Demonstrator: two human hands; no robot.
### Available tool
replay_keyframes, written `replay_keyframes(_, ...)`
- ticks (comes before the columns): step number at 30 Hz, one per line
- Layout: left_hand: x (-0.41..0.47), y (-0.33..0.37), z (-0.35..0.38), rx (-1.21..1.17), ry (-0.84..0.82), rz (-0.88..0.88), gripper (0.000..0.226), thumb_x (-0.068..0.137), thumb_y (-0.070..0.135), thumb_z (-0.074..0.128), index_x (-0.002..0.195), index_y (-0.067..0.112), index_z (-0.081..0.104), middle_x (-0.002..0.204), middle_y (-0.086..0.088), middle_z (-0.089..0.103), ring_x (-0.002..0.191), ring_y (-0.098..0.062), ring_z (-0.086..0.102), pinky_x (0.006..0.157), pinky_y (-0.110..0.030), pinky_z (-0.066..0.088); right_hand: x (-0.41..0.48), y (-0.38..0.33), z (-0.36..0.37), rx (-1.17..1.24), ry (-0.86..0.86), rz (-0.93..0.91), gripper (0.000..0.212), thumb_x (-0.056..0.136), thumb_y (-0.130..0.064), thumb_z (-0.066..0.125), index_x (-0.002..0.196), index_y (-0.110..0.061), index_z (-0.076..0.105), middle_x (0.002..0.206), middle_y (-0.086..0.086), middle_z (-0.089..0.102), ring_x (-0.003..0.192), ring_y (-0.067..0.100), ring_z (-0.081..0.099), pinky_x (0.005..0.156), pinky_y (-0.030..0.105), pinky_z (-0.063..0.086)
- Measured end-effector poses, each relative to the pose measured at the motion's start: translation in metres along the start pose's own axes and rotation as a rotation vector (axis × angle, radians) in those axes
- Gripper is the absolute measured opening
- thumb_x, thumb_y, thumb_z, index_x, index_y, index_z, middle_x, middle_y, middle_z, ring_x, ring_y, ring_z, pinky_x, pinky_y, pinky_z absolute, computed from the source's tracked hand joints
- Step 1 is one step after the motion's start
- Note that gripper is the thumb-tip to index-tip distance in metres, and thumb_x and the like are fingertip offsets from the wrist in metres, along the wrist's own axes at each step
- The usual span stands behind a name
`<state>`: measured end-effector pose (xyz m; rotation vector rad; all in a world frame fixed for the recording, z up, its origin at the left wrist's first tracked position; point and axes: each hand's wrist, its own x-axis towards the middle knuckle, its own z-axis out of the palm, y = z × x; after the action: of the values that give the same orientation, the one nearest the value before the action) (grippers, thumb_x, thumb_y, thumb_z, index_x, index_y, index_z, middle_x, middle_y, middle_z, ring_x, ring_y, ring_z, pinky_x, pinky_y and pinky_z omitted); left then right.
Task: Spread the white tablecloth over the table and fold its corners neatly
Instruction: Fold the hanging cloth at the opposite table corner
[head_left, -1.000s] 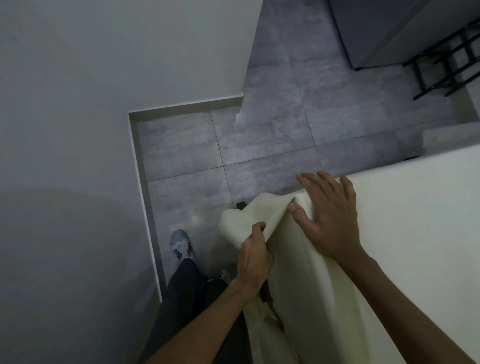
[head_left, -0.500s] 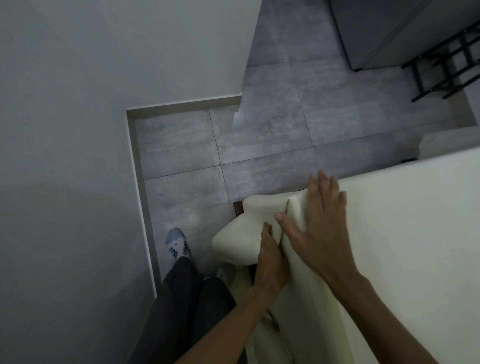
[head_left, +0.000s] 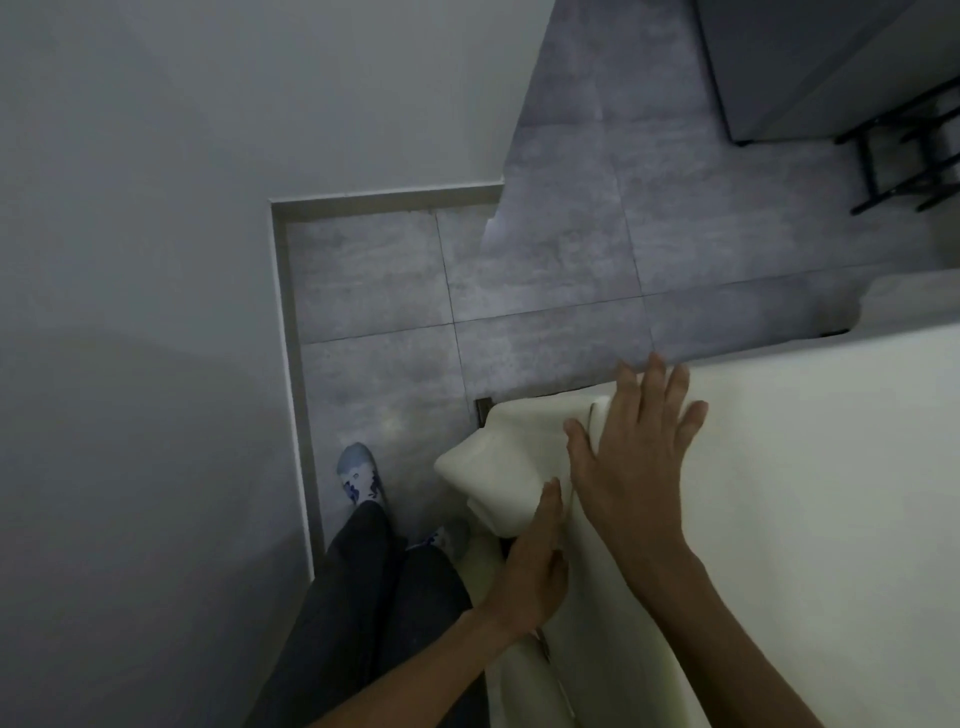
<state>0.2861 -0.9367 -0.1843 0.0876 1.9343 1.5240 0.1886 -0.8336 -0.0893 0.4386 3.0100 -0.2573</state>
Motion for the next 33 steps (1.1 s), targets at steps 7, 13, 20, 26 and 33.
replay_keyframes(7,0.045,0.026,-0.037,-0.295,0.279,-0.009,0.054,0.104,0.046,0.037,0.154,0.034,0.021,0.162,0.011,0.023,0.146,-0.002,0.024,0.118,-0.024,0.027,0.0,0.004,0.002,0.051,0.005,-0.028,0.069,0.099,-0.04,0.046,0.152,-0.006,0.018,0.164,0.024,0.015,0.153,0.042,0.002,0.121,0.065,0.003)
replay_keyframes(13,0.106,0.037,-0.032,-0.123,0.193,0.255,0.049,0.106,0.028,0.021,0.155,0.024,0.019,0.165,0.002,0.015,0.152,-0.013,0.009,0.124,-0.034,0.009,0.0,0.002,0.003,0.066,0.037,-0.014,0.064,0.101,-0.041,0.043,0.151,-0.005,0.025,0.162,0.024,0.021,0.153,0.041,0.008,0.121,0.065,0.006)
replay_keyframes(20,0.143,-0.07,-0.035,-0.006,0.116,-0.079,0.062,0.1,0.059,0.014,0.154,0.03,0.013,0.164,0.006,0.006,0.153,-0.013,0.007,0.125,-0.04,0.005,-0.002,0.008,0.007,0.093,0.039,-0.032,0.064,0.098,-0.035,0.045,0.151,-0.005,0.025,0.164,0.021,0.016,0.154,0.037,0.002,0.122,0.06,-0.001)
replay_keyframes(26,0.123,0.0,-0.06,-0.156,0.265,0.036,0.055,0.104,0.043,0.02,0.155,0.025,0.023,0.163,0.013,0.018,0.151,-0.006,0.01,0.125,-0.034,0.008,-0.002,0.004,0.004,0.085,0.02,-0.013,0.065,0.097,-0.037,0.041,0.151,-0.004,0.026,0.164,0.022,0.017,0.154,0.038,0.002,0.122,0.062,0.001)
replay_keyframes(33,0.118,0.036,-0.033,-0.075,0.181,0.284,0.052,0.105,-0.003,0.035,0.151,0.023,0.031,0.159,0.004,0.032,0.149,-0.007,0.021,0.122,-0.037,0.017,-0.001,0.0,0.001,0.085,0.021,0.011,0.063,0.094,-0.035,0.042,0.148,-0.002,0.034,0.162,0.022,0.023,0.154,0.037,0.007,0.121,0.064,0.007)
